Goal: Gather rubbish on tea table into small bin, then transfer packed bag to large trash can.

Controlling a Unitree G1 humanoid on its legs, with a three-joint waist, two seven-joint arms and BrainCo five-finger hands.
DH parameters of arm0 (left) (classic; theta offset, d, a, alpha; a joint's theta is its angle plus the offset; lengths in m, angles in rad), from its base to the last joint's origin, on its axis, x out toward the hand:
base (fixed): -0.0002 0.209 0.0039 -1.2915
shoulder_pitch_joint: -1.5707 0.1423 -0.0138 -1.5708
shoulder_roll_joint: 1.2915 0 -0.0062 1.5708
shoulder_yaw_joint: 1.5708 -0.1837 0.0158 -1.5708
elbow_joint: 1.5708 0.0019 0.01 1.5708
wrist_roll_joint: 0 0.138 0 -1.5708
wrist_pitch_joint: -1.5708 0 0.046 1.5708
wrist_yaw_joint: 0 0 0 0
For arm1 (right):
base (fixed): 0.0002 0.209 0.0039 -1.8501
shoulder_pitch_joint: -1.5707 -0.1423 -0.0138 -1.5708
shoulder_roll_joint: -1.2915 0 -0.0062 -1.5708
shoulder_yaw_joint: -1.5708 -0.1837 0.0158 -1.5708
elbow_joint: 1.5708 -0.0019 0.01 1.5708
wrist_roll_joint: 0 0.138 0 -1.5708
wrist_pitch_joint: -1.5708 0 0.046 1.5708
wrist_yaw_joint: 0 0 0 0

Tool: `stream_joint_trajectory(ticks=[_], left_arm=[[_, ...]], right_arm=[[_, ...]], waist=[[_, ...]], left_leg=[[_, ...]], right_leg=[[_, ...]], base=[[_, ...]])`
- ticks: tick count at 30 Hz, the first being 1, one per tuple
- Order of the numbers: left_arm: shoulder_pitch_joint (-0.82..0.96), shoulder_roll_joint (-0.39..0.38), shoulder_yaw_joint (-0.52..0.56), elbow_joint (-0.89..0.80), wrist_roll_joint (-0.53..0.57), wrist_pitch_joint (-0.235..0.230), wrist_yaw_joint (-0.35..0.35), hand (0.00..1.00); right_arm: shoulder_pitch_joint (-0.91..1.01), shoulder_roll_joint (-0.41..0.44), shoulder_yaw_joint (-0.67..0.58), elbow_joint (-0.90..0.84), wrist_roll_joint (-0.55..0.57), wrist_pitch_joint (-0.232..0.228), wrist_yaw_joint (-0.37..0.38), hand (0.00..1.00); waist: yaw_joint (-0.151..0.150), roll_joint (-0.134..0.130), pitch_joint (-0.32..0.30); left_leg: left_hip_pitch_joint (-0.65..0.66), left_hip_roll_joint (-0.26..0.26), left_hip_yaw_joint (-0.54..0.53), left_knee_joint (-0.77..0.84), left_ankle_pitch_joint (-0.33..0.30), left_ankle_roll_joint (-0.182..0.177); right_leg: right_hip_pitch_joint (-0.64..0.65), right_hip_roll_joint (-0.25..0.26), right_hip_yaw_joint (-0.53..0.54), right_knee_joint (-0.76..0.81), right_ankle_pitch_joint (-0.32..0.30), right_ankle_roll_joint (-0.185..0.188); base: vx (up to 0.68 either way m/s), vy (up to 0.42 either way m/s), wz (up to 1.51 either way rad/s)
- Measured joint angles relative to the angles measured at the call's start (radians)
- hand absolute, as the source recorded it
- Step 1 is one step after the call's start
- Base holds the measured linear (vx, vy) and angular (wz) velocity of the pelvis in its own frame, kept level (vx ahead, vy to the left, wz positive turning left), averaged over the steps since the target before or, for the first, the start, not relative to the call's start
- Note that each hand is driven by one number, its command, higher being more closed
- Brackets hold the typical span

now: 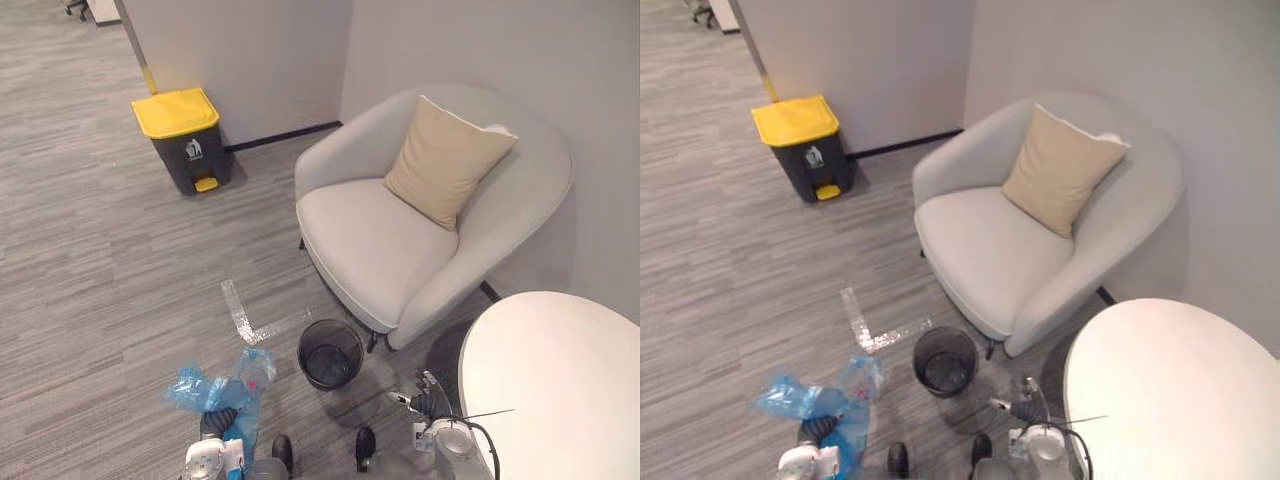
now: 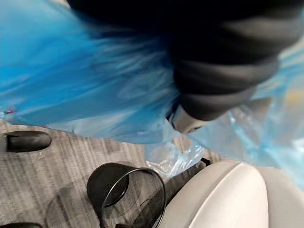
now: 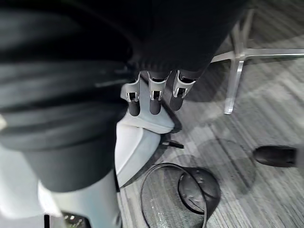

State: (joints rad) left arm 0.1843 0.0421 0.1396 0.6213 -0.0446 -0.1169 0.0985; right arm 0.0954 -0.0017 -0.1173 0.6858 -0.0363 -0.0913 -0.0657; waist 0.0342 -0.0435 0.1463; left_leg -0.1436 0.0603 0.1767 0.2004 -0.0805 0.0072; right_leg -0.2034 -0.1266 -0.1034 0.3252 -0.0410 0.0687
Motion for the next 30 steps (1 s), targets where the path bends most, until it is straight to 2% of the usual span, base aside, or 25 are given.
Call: stream_joint_trajectory(ticks=[1,2,3,4,6,7,8,9,10,12,14,15,17,18,20,22,23,26,30], left_arm=[[-0.007,0.000,-0.003,-0.010,0.000,0.000,0.003,1.00],[-0.009,0.001,-0.005,-0.030,0.000,0.000,0.005,1.00],[-0.008,0.001,-0.007,-0.052,0.000,-0.001,0.007,1.00],[-0.008,0.002,-0.007,-0.064,0.000,-0.002,0.009,1.00],[-0.008,-0.002,-0.007,-0.073,0.000,-0.002,0.010,1.00],[-0.005,-0.013,-0.007,-0.079,0.000,-0.001,0.012,1.00],[0.004,-0.037,-0.007,-0.082,-0.002,-0.001,0.015,1.00],[0.008,-0.048,-0.009,-0.090,-0.007,-0.001,0.016,1.00],[0.014,-0.075,-0.019,-0.089,-0.021,-0.001,0.022,1.00],[0.023,-0.083,-0.063,-0.089,-0.036,-0.002,0.027,1.00],[0.021,-0.085,-0.088,-0.086,-0.044,-0.003,0.031,1.00],[0.017,-0.088,-0.090,-0.074,-0.047,-0.002,0.031,1.00],[0.005,-0.087,-0.095,-0.053,-0.048,-0.002,0.031,1.00],[-0.002,-0.087,-0.100,-0.051,-0.048,-0.002,0.031,1.00],[-0.024,-0.083,-0.114,-0.038,-0.047,-0.004,0.031,1.00],[-0.055,-0.075,-0.132,-0.002,-0.047,-0.004,0.030,1.00],[-0.074,-0.072,-0.136,0.023,-0.047,-0.004,0.030,1.00],[-0.071,-0.029,-0.144,0.046,-0.044,-0.004,0.030,1.00],[-0.069,0.015,-0.160,0.063,-0.036,-0.004,0.031,1.00]], right_arm=[[0.007,0.002,0.002,0.000,0.000,0.003,-0.003,0.00],[0.017,0.006,0.002,0.000,0.000,0.005,-0.006,0.00],[0.021,0.011,0.002,0.000,0.000,0.006,-0.014,0.00],[0.021,0.012,0.003,-0.002,0.001,0.006,-0.018,0.00],[0.024,0.012,0.002,-0.006,0.008,0.006,-0.027,0.00],[0.016,0.010,0.002,-0.010,0.010,0.006,-0.035,0.00],[0.009,0.007,0.003,-0.010,0.019,0.006,-0.042,0.00],[0.004,0.005,0.005,-0.011,0.022,0.006,-0.047,0.00],[-0.010,-0.008,0.006,-0.013,0.039,0.004,-0.056,0.00],[-0.014,-0.015,0.006,-0.012,0.039,0.005,-0.068,0.00],[-0.015,-0.020,0.006,-0.002,0.037,0.010,-0.082,0.00],[-0.025,-0.023,0.004,-0.002,0.037,0.010,-0.091,0.00],[-0.039,-0.038,0.003,0.000,0.037,0.010,-0.104,0.00],[-0.044,-0.043,0.002,0.000,0.037,0.010,-0.107,0.00],[-0.066,-0.044,0.001,0.018,0.036,0.009,-0.112,0.00],[-0.089,-0.047,0.000,0.065,0.035,0.009,-0.111,0.00],[-0.099,-0.048,-0.003,0.088,0.035,0.010,-0.111,0.00],[-0.096,-0.033,0.001,0.109,0.035,0.009,-0.107,0.00],[-0.105,-0.037,0.001,0.128,0.031,0.011,-0.107,0.00]], waist=[[0.000,-0.001,0.000],[0.001,0.002,0.002],[0.006,-0.009,-0.004],[0.012,-0.017,-0.006],[0.020,-0.033,-0.010],[0.029,-0.037,-0.004],[0.033,-0.035,-0.002],[0.043,-0.027,-0.006],[0.058,0.010,-0.003],[0.054,0.037,0.009],[0.051,0.037,0.013],[0.050,0.046,0.013],[0.045,0.045,0.013],[0.044,0.045,0.013],[0.028,0.049,0.011],[0.019,0.051,0.010],[0.013,0.060,0.015],[0.014,0.050,0.012],[0.014,0.051,0.012]], left_leg=[[-0.016,0.003,-0.010,0.022,-0.006,0.002],[-0.035,0.003,-0.034,0.046,-0.013,0.003],[-0.057,0.001,-0.054,0.071,-0.014,-0.002],[-0.083,0.001,-0.066,0.097,-0.005,-0.017],[-0.125,0.001,-0.079,0.138,-0.002,-0.021],[-0.156,-0.001,-0.083,0.166,0.006,-0.033],[-0.174,-0.001,-0.097,0.163,0.025,-0.061],[-0.184,0.008,-0.099,0.144,0.037,-0.072],[-0.200,0.036,-0.111,0.111,0.068,-0.079],[-0.185,0.059,-0.110,-0.006,0.126,-0.086],[-0.176,0.076,-0.099,-0.123,0.141,-0.114],[-0.185,0.087,-0.082,-0.114,0.146,-0.111],[-0.188,0.086,-0.023,-0.005,0.138,-0.108],[-0.179,0.085,0.008,0.056,0.118,-0.094],[-0.144,0.087,0.058,0.099,0.039,-0.076],[-0.107,0.086,0.102,0.081,0.001,-0.071],[-0.073,0.078,0.129,0.013,0.008,-0.074],[-0.022,0.031,0.114,-0.078,0.053,-0.062],[-0.013,-0.021,0.078,-0.120,0.075,-0.029]], right_leg=[[-0.028,-0.014,-0.003,0.136,-0.051,-0.013],[-0.038,-0.033,0.004,0.289,-0.098,0.002],[-0.032,-0.047,0.019,0.385,-0.123,0.012],[-0.014,-0.051,0.036,0.414,-0.150,0.026],[0.006,-0.051,0.055,0.413,-0.210,0.045],[0.020,-0.046,0.065,0.394,-0.281,0.044],[0.050,-0.035,0.060,0.314,-0.341,0.031],[0.069,-0.023,0.048,0.239,-0.372,0.011],[0.061,0.006,0.016,0.202,-0.370,-0.015],[0.037,0.028,-0.029,0.196,-0.358,-0.033],[0.009,0.035,-0.077,0.175,-0.321,-0.070],[0.007,0.035,-0.099,0.152,-0.294,-0.086],[0.000,0.027,-0.128,0.105,-0.251,-0.103],[-0.001,0.019,-0.141,0.087,-0.234,-0.104],[-0.006,-0.003,-0.178,0.058,-0.206,-0.096],[0.000,-0.018,-0.208,0.022,-0.180,-0.078],[0.028,-0.018,-0.228,-0.016,-0.157,-0.058],[0.106,-0.027,-0.251,-0.138,-0.091,-0.020],[0.139,-0.058,-0.281,-0.179,-0.064,0.014]], base=[[-0.11,-0.052,0.29],[-0.04,-0.084,0.46],[-0.05,-0.166,0.48],[-0.04,-0.158,0.41],[-0.12,-0.201,0.36],[-0.23,-0.296,0.42],[-0.21,-0.257,0.34],[-0.29,-0.323,0.16],[-0.29,-0.244,0.17],[-0.37,-0.276,0.56],[-0.22,-0.182,0.62],[-0.09,-0.084,0.37],[-0.09,-0.058,0.38],[-0.09,-0.001,0.42],[-0.06,0.062,0.59],[-0.06,0.138,0.58],[-0.03,0.169,0.49],[-0.03,0.191,0.32],[-0.03,0.143,0.31]])
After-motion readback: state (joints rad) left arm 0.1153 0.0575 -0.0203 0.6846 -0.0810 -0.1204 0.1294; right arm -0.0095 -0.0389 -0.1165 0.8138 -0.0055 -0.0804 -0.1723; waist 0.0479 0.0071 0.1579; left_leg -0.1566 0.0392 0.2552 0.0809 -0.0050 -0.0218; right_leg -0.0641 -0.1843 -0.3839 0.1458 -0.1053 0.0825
